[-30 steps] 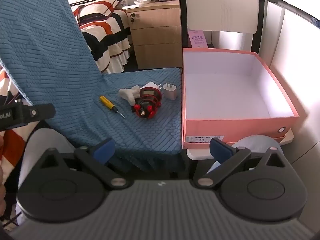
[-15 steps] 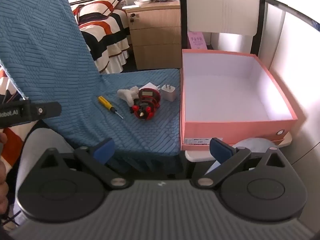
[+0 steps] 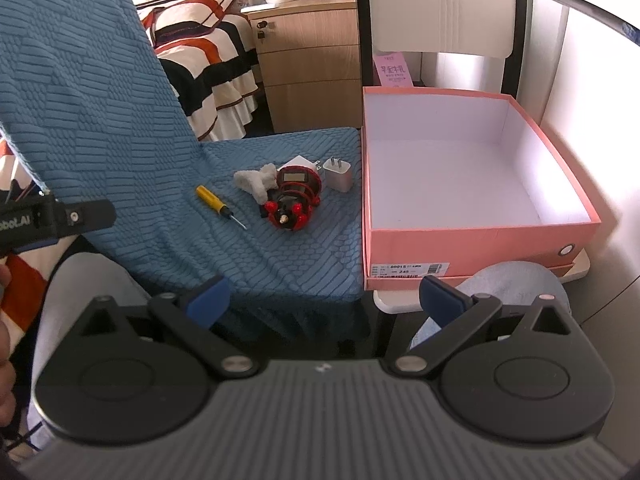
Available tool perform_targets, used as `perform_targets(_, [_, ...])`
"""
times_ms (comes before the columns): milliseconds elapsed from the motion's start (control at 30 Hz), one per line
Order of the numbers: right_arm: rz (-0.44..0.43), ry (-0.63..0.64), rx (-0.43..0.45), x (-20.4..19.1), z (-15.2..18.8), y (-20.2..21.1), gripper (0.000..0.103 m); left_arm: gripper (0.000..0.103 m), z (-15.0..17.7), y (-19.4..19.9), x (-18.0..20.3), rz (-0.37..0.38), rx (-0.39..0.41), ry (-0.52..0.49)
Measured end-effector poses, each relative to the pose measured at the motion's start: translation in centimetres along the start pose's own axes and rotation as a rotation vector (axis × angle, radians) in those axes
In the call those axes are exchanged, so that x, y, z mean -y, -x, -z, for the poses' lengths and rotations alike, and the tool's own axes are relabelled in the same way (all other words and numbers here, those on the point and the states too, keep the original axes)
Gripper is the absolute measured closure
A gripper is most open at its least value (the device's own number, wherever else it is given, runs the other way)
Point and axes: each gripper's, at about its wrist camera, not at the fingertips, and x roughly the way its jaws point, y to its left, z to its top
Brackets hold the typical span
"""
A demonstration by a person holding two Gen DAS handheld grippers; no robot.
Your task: Organize rigid objects
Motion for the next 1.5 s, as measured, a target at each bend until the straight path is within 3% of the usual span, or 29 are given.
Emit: perform_targets(1500, [-0.024, -0.017, -0.01, 0.1, 1.2, -0.6, 0.0, 0.0, 1.5, -0.4, 0.0, -0.02, 0.0, 0.004])
